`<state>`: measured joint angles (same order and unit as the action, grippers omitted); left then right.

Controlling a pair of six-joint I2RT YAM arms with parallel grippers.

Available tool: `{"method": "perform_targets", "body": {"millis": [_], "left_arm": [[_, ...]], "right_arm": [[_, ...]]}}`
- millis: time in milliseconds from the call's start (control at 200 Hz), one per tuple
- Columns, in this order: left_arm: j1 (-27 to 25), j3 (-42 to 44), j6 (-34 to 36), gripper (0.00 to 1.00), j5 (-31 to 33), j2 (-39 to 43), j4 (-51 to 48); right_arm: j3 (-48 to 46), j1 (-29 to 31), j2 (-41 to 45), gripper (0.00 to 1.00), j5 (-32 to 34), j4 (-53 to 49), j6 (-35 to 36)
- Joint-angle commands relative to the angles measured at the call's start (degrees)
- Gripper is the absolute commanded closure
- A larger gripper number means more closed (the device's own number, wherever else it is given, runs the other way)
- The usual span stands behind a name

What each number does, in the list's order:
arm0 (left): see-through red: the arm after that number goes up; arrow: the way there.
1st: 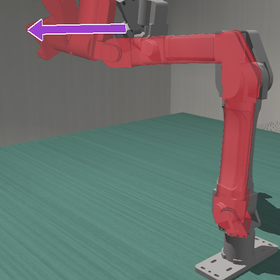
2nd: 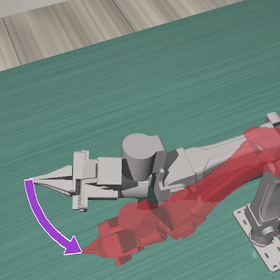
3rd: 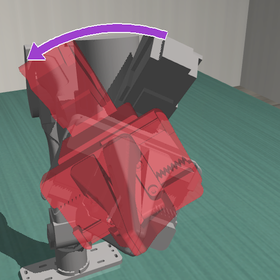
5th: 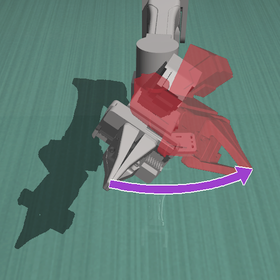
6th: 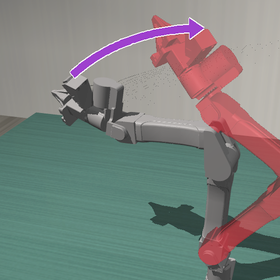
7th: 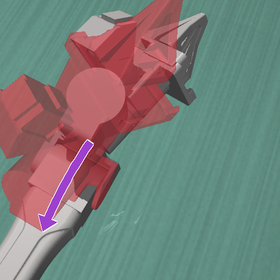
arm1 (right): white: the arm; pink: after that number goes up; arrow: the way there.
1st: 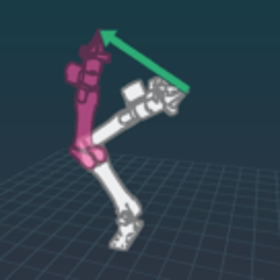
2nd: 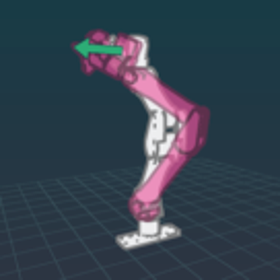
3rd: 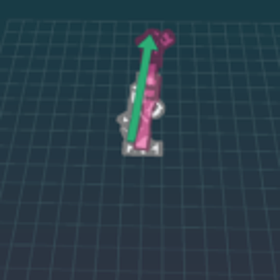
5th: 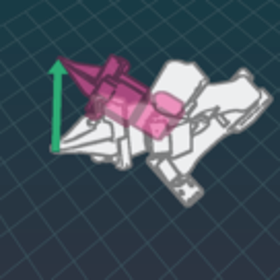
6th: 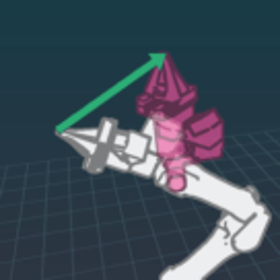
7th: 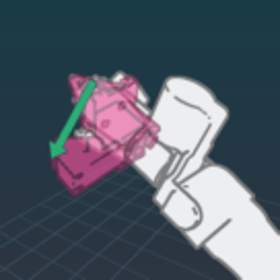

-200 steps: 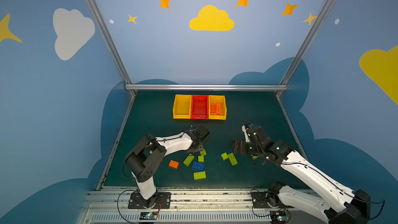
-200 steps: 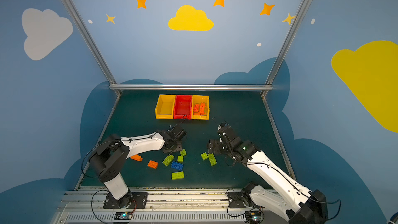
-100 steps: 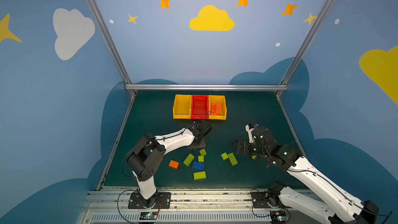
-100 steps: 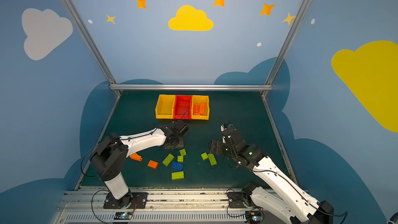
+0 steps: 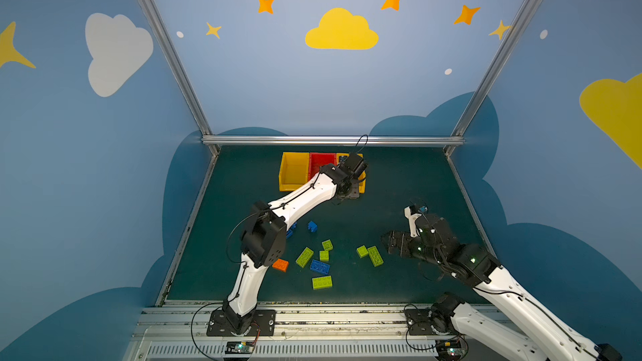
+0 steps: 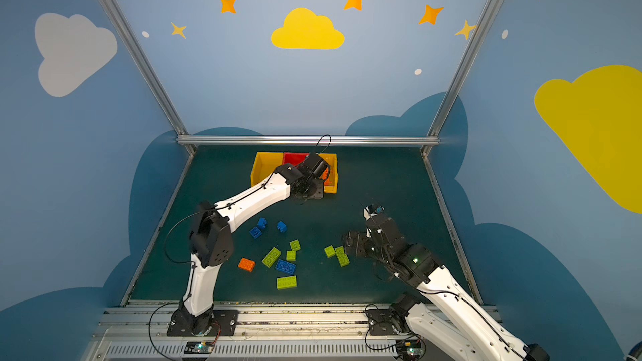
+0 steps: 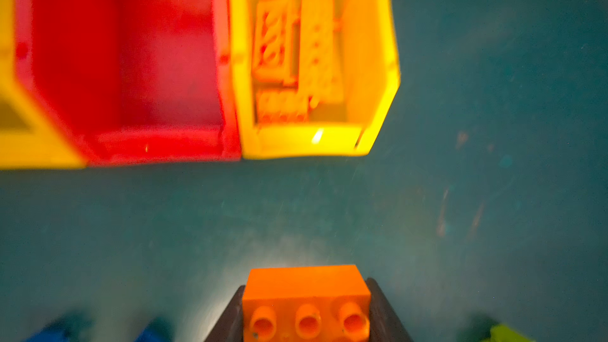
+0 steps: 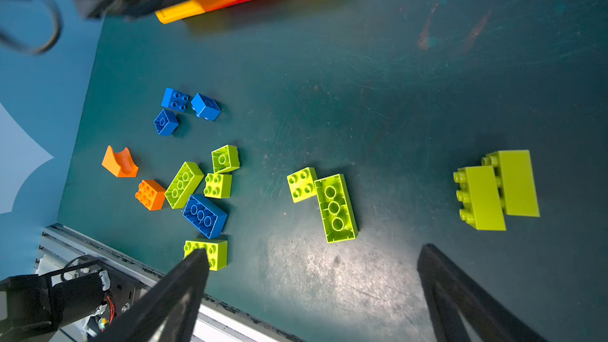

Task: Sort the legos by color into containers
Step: 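Carry the orange 2x2 brick into the yellow bin with the left gripper and release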

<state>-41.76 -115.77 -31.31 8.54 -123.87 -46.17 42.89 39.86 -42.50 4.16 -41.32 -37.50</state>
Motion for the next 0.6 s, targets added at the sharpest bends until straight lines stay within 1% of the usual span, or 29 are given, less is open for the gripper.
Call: {"method": "perform_targets", "body": {"millis": [0, 125, 205, 280, 380, 420, 490, 541, 566, 596], "left_arm": [[1.88, -10.61, 3.63, 0.76, 0.53, -6.51, -5.91], [3.31, -25.24, 5.4, 0.75, 0.14, -16.05, -8.29], [4.02, -32.5, 7.11, 0.71, -0.67, -21.32, -7.71], [4.89, -35.86, 7.57, 0.7, -1.28, -24.34, -5.01], [6.43, -37.24, 7.06, 0.65, -2.72, -26.29, -0.67], [7.0, -37.57, 6.77, 0.62, -3.35, -26.71, 0.73], [7.91, -37.99, 6.5, 0.42, -4.78, -27.03, 2.49], [8.26, -38.19, 6.69, 0.32, -6.13, -26.9, 3.16], [8.41, -38.08, 6.96, 0.29, -7.06, -26.63, 3.55], [8.47, -37.97, 7.24, 0.29, -8.35, -26.13, 3.87]], "right_arm": [[-0.72, 0.13, 1.76, 0.03, 2.44, -2.12, -0.88], [-0.27, -0.12, 2.66, 0.03, 3.86, -3.21, -1.17], [-0.01, -0.22, 3.19, 0.03, 4.69, -3.54, -1.2], [0.13, -0.46, 3.39, 0.03, 5.32, -3.99, -1.24], [0.15, -0.57, 3.52, 0.03, 6.03, -4.93, -1.11], [0.1, -0.63, 3.56, 0.03, 6.32, -5.47, -1.1], [0.13, -0.74, 3.88, 0.03, 6.7, -6.33, -1.17], [0.15, -0.75, 4.23, 0.03, 6.97, -6.75, -1.27], [0.01, -0.82, 4.48, 0.03, 7.07, -6.92, -1.35], [-0.09, -0.83, 4.82, 0.03, 7.22, -7.07, -1.41]]}}
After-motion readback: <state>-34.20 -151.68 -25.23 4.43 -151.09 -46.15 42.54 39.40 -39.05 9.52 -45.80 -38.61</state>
